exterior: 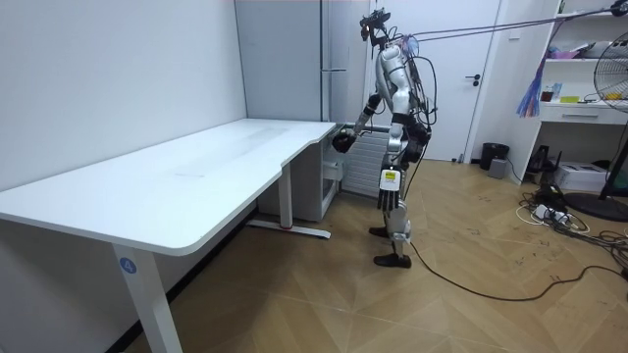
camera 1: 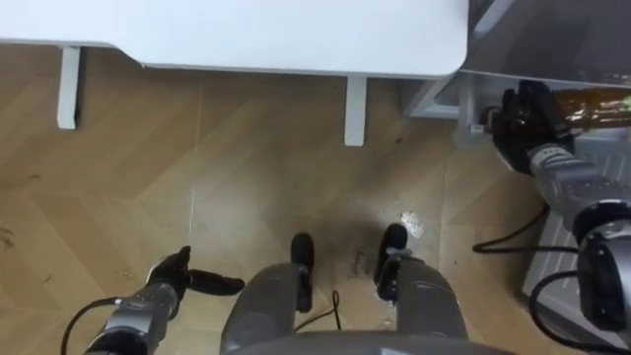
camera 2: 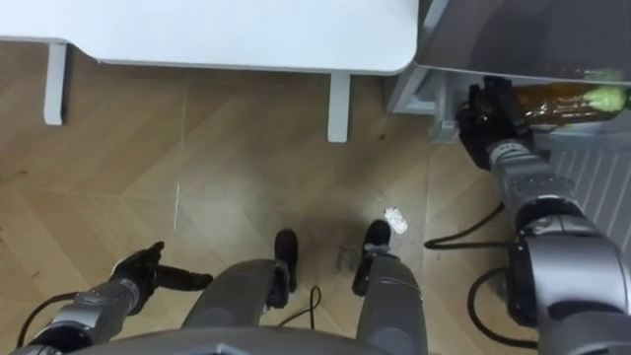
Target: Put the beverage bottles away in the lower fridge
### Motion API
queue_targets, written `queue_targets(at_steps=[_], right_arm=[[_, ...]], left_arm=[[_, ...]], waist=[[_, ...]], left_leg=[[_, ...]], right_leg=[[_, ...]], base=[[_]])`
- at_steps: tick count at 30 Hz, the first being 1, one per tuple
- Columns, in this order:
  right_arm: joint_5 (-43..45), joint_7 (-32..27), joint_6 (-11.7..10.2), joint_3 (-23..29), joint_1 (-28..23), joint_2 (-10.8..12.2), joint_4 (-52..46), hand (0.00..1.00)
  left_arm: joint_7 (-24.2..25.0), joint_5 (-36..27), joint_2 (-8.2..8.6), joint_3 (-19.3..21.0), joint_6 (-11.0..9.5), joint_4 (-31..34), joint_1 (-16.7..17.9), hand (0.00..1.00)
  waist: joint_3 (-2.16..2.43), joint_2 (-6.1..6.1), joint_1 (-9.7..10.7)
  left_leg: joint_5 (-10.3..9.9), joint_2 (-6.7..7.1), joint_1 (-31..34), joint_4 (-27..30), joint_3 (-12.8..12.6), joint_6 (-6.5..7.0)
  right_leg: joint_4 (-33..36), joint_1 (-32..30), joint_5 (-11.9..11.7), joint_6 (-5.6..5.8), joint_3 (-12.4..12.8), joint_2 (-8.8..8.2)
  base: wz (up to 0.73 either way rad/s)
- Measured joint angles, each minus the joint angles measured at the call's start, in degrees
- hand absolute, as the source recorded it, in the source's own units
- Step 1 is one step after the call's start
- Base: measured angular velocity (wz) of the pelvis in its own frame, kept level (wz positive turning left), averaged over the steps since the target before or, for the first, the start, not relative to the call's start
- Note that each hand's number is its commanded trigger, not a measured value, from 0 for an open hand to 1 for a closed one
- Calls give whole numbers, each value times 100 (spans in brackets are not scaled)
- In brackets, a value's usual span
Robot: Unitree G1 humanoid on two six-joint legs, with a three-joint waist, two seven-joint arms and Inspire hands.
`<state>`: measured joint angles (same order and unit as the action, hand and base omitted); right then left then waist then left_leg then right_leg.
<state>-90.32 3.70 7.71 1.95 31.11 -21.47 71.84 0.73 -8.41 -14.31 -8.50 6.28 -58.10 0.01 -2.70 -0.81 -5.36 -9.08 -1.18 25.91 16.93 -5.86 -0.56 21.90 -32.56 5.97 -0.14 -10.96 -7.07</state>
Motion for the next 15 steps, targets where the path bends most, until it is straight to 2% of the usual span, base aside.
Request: queue_targets(at_steps=[5, 12, 13, 14, 15], right_arm=[[-20, -192, -14, 388, 331, -57, 9, 100], [-11, -337, -67, 435, 384, -149, 22, 100], [-10, -382, -67, 433, 384, -182, 24, 95], [-7, -424, -66, 432, 384, -208, 25, 0], [-6, -440, -65, 432, 384, -215, 26, 0]], left_arm=[[-1, 5, 2, -81, -7, -3, 1, 0], [2, 5, 21, -87, -4, 8, 0, 0], [1, 4, 20, -94, -4, 14, -1, 0], [2, 0, 20, -109, -1, 26, 0, 0], [2, 0, 20, -118, 3, 29, 0, 0]], waist=[[-6, -5, -17], [-7, -8, -67], [-7, -7, -84], [-7, -7, -94], [-7, -7, -99]], left_leg=[[61, 99, 156, 40, -7, 43], [104, 188, 197, 47, -8, 95], [107, 196, 198, 48, -7, 100], [110, 201, 199, 47, -8, 106], [111, 202, 199, 47, -8, 107]], right_leg=[[190, -206, 35, 25, 7, -131], [296, -290, 59, 61, 11, -246], [297, -289, 54, 68, 11, -256], [291, -289, 49, 76, 11, -260], [288, -288, 47, 79, 12, -261]], base=[[7], [4], [0], [0], [0]])
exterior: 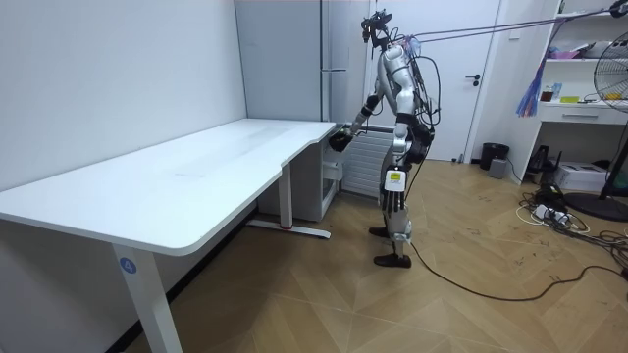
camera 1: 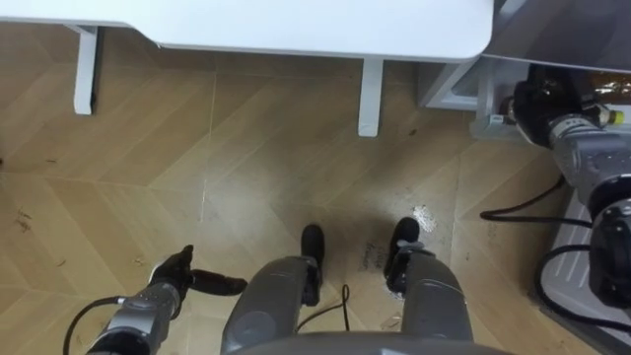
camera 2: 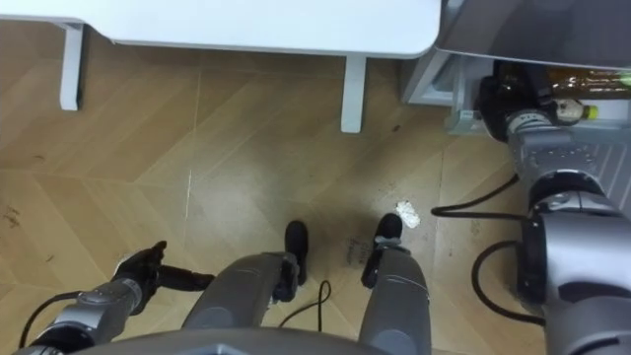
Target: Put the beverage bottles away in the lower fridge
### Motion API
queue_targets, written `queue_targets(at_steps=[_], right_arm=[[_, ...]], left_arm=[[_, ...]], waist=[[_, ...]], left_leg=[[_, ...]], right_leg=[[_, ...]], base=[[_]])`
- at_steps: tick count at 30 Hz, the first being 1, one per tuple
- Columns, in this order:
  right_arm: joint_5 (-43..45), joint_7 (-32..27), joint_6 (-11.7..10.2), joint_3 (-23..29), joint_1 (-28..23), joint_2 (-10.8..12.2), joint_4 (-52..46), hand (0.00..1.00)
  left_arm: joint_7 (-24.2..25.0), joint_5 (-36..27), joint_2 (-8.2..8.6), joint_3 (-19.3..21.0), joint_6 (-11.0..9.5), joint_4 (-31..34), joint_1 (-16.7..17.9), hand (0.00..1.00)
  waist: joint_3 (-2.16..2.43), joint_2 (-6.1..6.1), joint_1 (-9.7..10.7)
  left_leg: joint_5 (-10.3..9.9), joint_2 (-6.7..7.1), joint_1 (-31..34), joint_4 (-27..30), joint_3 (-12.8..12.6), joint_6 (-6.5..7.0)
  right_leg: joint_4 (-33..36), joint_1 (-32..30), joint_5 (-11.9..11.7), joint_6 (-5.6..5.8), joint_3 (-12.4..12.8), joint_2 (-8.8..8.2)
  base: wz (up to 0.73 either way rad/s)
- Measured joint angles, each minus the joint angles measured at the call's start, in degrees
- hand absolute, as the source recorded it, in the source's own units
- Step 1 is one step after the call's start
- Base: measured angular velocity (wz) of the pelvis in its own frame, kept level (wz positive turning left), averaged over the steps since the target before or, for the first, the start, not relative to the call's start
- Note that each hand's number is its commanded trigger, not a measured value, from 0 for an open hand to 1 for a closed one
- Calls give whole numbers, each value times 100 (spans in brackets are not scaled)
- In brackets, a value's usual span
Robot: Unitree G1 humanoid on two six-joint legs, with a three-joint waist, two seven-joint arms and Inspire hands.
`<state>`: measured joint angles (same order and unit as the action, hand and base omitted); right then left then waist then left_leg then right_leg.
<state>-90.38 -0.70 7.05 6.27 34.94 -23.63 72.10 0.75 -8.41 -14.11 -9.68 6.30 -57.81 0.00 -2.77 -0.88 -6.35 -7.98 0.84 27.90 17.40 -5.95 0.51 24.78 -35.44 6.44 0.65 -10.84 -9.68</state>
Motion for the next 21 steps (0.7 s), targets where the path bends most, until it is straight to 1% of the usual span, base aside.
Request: queue_targets(at_steps=[5, 12, 14, 21], right_arm=[[67, -14, 11, -1, 0, -54, 30, 0], [72, -114, 41, -14, 63, -88, 97, 0], [79, -114, 39, -15, 95, -139, 99, 0], [93, -114, 38, -44, 103, -146, 99, 0]], left_arm=[[106, 9, -5, -123, 76, 47, 1, 0], [157, 8, -8, -170, 81, 60, 0, 0], [188, 8, -7, -204, 85, 60, 0, 0], [211, 8, -10, -216, 82, 65, 0, 0]], waist=[[0, -1, 6], [1, -1, -2], [1, 0, 3], [1, 0, 13]], left_leg=[[2, -6, 11, 1, 0, 3], [2, -5, 22, 1, 1, 2], [2, -5, 23, 1, 1, 2], [2, -6, 21, 12, 0, 3]], right_leg=[[-8, 0, -1, 1, -20, -1], [-15, 0, -1, 3, -26, -1], [-17, 1, -1, 3, -29, 0], [-12, 3, -5, 4, -29, 0]], base=[[0], [0], [0], [0]])
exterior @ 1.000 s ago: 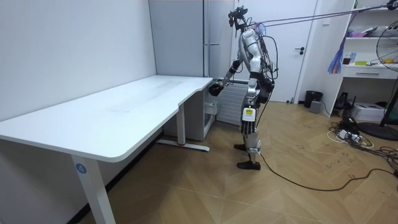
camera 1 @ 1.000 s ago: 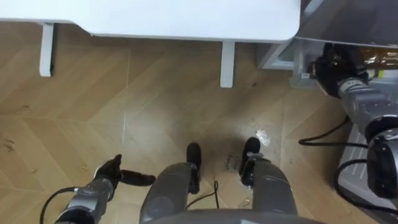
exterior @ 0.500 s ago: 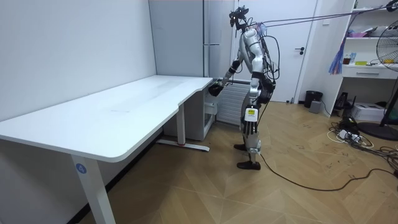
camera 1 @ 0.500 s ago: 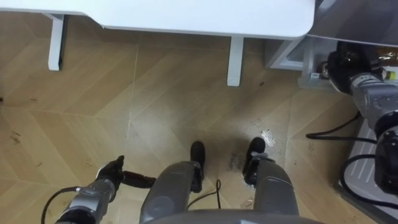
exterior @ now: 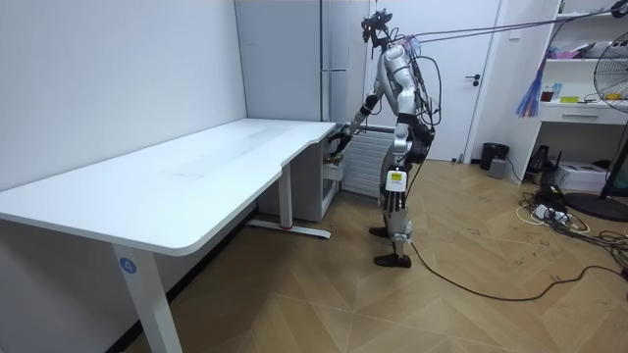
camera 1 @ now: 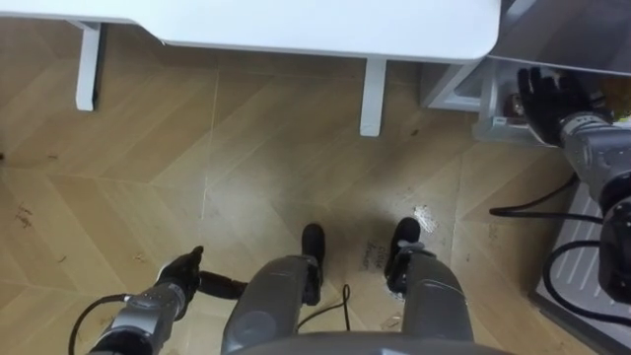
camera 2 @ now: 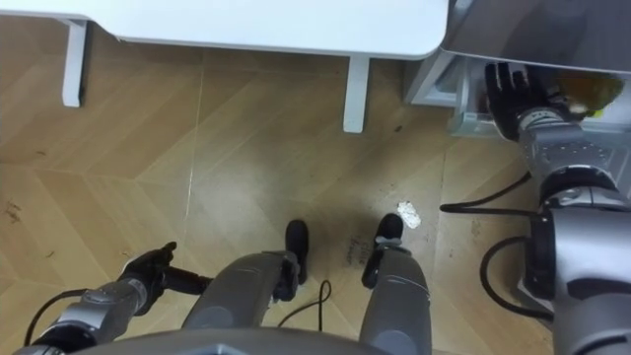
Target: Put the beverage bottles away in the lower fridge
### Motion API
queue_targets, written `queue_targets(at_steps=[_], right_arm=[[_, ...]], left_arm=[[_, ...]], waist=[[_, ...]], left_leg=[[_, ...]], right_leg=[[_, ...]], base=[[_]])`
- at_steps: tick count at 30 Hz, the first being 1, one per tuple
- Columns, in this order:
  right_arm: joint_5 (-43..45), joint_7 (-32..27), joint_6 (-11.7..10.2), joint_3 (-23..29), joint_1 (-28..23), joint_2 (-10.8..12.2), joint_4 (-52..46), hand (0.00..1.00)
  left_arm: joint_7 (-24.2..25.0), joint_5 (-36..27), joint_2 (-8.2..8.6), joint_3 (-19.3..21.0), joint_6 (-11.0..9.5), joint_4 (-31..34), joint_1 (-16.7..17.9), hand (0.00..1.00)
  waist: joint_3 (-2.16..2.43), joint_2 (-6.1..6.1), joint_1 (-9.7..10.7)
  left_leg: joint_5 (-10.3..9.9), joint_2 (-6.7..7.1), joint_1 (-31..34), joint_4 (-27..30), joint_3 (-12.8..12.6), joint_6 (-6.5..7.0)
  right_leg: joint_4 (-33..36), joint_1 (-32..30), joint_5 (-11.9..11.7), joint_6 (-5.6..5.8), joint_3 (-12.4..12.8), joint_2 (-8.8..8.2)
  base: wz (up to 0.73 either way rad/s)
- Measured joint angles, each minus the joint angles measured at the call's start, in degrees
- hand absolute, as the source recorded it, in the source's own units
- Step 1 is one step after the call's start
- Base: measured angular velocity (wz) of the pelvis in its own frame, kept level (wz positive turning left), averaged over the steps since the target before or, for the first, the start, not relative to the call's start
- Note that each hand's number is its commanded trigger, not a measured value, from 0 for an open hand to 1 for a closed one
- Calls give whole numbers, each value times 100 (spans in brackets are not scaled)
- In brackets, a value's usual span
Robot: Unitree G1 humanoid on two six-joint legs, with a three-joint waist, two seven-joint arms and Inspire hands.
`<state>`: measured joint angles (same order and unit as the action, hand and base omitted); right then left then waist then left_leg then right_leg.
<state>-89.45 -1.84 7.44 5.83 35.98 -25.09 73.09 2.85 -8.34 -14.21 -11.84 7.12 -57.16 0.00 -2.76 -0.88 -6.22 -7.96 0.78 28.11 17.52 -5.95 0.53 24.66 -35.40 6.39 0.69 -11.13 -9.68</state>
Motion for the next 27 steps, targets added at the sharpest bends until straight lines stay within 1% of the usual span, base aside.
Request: queue_targets(at_steps=[12, 16, 18, 22, 24, 26, 27], right_arm=[[0, 11, -14, 1, -2, -1, 71, 0], [234, 12, -13, 1, -32, -20, 74, 0], [346, 23, 0, 1, -53, -55, 79, 0], [662, 138, 14, 2, -136, -101, 173, 0], [772, 208, 21, 37, -164, -108, 330, 0], [903, 219, 52, 57, -184, -132, 510, 0], [935, 219, 80, 62, -187, -148, 555, 0]], left_arm=[[8, 5, 0, 11, -1, 69, 2, 0], [8, 4, -27, 37, 1, 132, 2, 0], [9, 10, -46, 73, -7, 130, 2, 0], [-1, 10, -53, 309, -46, 133, 75, 0], [3, 11, -60, 440, -77, 163, 161, 0], [5, 12, -102, 506, -96, 163, 272, 0], [7, 12, -106, 509, -97, 160, 292, 0]], waist=[[3, -5, 1], [8, -11, 6], [8, -9, 6], [11, -4, 1], [16, 0, 34], [24, 17, 170], [23, 23, 192]], left_leg=[[0, -3, -38, 7, -1, 1], [0, -7, -82, 10, -2, 1], [0, -6, -111, 4, -2, 1], [0, -7, -267, -33, -2, 1], [0, -25, -352, -34, 6, 1], [0, -26, -467, -32, 55, 1], [0, -26, -502, -30, 61, 1]], right_leg=[[-41, 73, -16, 13, -2, 12], [-97, 143, -43, 24, -5, 24], [-99, 175, -43, 25, -5, 25], [-136, 338, -35, 37, -10, 35], [-222, 485, -45, 51, -16, 69], [-287, 684, -39, 63, -102, 65], [-300, 732, -39, 65, -111, 64]], base=[[0], [0], [0], [0], [9], [17], [15]])
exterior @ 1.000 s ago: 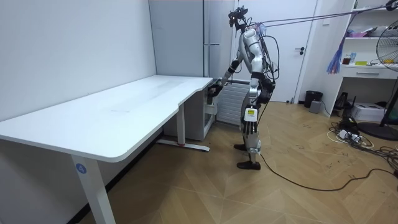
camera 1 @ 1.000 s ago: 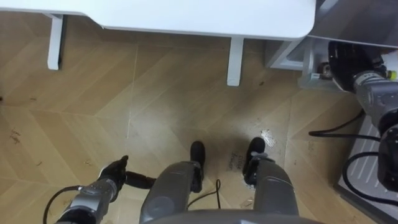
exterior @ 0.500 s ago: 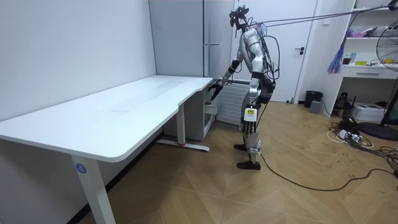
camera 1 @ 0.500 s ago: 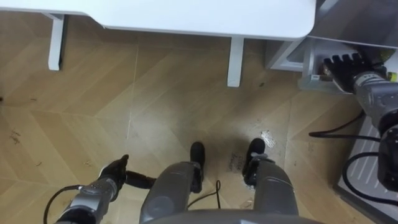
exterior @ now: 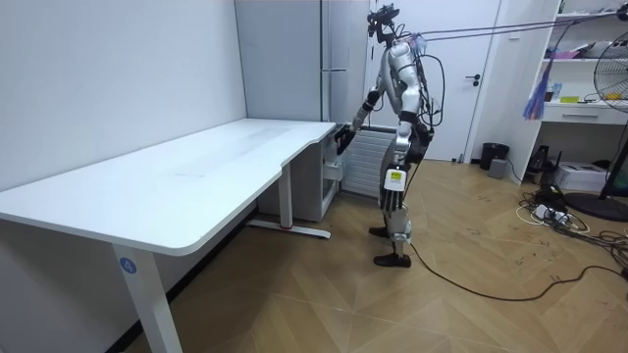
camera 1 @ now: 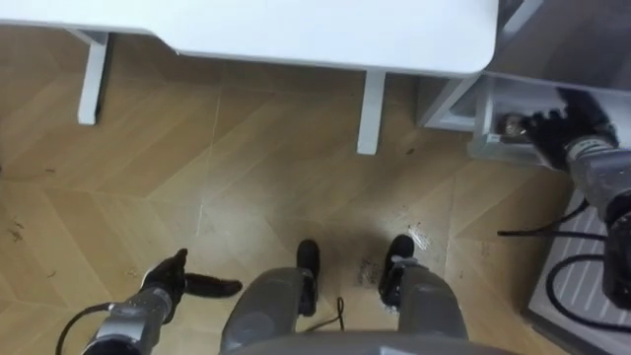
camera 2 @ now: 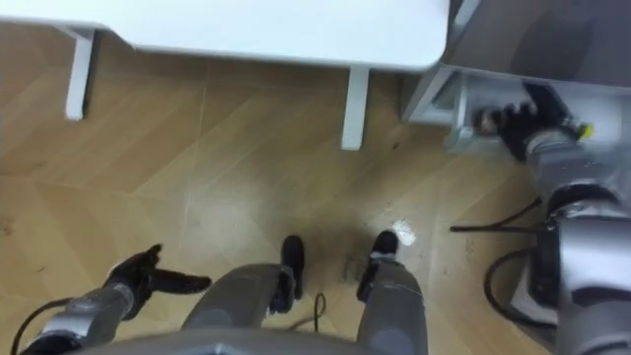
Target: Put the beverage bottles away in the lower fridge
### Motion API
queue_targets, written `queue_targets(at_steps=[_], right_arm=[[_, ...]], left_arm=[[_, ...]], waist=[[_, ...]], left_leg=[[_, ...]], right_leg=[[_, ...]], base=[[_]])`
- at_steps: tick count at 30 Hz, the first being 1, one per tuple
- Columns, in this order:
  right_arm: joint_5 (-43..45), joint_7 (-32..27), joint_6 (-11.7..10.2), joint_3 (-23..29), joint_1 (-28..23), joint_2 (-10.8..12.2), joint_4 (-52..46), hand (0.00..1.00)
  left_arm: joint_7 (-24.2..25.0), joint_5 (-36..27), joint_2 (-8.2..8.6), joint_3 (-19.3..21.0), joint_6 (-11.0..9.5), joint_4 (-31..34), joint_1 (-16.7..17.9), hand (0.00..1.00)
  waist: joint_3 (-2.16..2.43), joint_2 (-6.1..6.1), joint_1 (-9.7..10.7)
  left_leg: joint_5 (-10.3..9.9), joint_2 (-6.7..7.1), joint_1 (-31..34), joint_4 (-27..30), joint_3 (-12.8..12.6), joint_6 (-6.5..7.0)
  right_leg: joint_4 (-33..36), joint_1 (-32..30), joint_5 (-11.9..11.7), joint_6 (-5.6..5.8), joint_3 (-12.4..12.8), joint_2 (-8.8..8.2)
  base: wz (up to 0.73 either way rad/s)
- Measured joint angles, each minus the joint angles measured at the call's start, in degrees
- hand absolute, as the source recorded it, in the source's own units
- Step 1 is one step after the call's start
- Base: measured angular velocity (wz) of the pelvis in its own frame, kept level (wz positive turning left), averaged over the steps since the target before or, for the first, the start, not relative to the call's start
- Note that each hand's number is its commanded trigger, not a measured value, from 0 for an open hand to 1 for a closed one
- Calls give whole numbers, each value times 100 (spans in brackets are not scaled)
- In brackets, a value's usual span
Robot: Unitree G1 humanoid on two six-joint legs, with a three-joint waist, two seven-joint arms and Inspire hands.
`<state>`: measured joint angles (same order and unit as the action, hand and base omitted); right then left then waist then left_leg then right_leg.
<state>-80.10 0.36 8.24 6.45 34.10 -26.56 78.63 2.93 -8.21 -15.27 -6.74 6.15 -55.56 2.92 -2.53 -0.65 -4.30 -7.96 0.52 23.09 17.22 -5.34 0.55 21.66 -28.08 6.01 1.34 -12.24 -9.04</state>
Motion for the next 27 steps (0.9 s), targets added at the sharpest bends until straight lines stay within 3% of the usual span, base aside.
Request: queue_targets(at_steps=[3, 5, 7, 8, 13, 18, 24, 27], right_arm=[[170, 96, 43, 324, -294, -53, 129, 0], [248, 118, 47, 456, -539, -158, 132, 0], [242, 119, 6, 631, -674, -238, 148, 0], [239, 119, -49, 750, -798, -240, 144, 0], [253, 160, -130, 1139, -1463, -209, 122, 0], [199, 130, -227, 1169, -2108, -104, 113, 0], [119, 105, -413, 1292, -2969, 415, -215, 0], [165, 118, -444, 1292, -3201, 613, -217, 0]], left_arm=[[8, 1, -14, 160, -26, 8, 131, 0], [-24, 0, -33, 361, -28, 9, 275, 0], [-50, -3, -35, 454, -35, 9, 393, 0], [-93, 2, -36, 517, -32, 6, 476, 0], [-116, 64, 5, 914, -36, 43, 676, 0], [-182, 48, 88, 1087, -53, 42, 756, 0], [-238, 170, 157, 1163, -155, 24, 906, 0], [-229, 166, 175, 1173, -189, 23, 991, 0]], waist=[[52, 54, 89], [121, 128, 154], [146, 145, 250], [201, 177, 283], [299, 253, 401], [281, 272, 395], [262, 261, 414], [211, 274, 452]], left_leg=[[-1, 3, -260, -46, 45, 0], [-6, -8, -498, -162, 36, 6], [-13, -37, -708, -254, 29, 11], [-16, -67, -852, -343, 0, 11], [-43, -185, -1382, -553, -12, -31], [-64, -206, -1710, -642, -53, -60], [-102, -242, -2059, -763, -74, -95], [-108, -240, -2199, -843, -78, -102]], right_leg=[[-110, 331, 19, 31, -54, 16], [-195, 552, 10, 45, -46, 48], [-348, 798, -32, 61, -59, 105], [-474, 952, -71, 59, -52, 152], [-966, 1644, -167, 99, -93, 328], [-1034, 1935, -177, 81, -49, 375], [-1199, 2244, -180, 68, -15, 448], [-1204, 2359, -163, 54, 3, 456]], base=[[13], [-4], [-4], [-8], [-4], [-7], [-5], [-3]])
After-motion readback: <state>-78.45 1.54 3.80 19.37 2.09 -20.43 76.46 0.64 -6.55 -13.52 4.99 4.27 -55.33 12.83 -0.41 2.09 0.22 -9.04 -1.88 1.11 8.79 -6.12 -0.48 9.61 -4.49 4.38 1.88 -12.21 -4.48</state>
